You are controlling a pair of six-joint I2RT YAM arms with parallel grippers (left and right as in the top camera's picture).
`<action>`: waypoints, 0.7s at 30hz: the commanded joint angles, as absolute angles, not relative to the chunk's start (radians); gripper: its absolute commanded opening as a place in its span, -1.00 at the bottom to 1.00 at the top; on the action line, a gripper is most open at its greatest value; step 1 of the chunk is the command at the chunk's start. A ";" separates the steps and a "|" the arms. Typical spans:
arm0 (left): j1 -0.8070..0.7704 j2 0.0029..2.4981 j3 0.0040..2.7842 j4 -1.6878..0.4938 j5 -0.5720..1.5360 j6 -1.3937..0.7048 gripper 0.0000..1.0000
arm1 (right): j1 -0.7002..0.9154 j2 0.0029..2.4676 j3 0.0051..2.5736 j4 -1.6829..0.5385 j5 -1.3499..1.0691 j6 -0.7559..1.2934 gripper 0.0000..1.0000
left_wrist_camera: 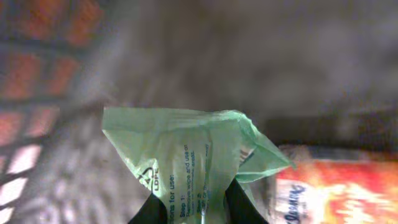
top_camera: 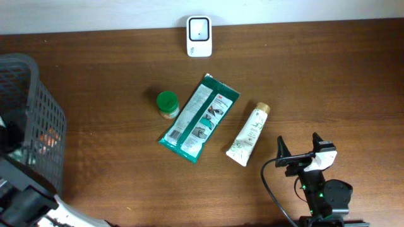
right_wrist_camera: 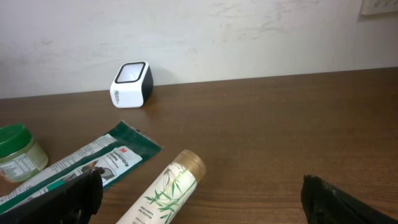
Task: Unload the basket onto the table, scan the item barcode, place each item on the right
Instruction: 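Pick the pale green pouch from the basket with left gripper, place left of gloves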
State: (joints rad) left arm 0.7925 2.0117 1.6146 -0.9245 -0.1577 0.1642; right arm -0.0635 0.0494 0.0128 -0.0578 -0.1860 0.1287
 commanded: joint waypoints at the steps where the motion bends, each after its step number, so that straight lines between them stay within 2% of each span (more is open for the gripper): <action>1: 0.773 1.834 1.728 -0.927 -0.103 0.098 -1.00 | -0.058 0.045 0.006 -0.060 -0.199 0.131 0.97; 6: 0.619 1.529 1.867 -0.872 0.194 -0.024 -1.00 | -0.058 0.045 0.006 -0.060 -0.199 0.131 0.97; 8: 0.469 1.457 1.866 -0.918 0.331 -0.075 -1.00 | -0.058 0.045 0.006 -0.059 -0.199 0.131 0.97; 12: 0.188 1.467 1.758 -1.063 0.323 -0.075 -1.00 | -0.058 0.045 0.006 -0.059 -0.199 0.131 0.97; 14: 0.064 1.493 1.512 -1.031 0.212 -0.075 -1.00 | -0.058 0.045 0.006 -0.059 -0.199 0.131 0.97; 17: 0.021 1.563 1.258 -0.897 0.209 -0.090 -1.00 | -0.058 0.045 0.006 -0.059 -0.199 0.131 0.97; 20: 0.021 1.634 1.147 -0.807 0.221 -0.113 -0.98 | -0.058 0.045 0.006 -0.059 -0.199 0.131 0.97; 21: 0.019 1.656 1.132 -0.792 0.245 -0.116 -0.84 | -0.058 0.045 0.006 -0.059 -0.199 0.131 0.97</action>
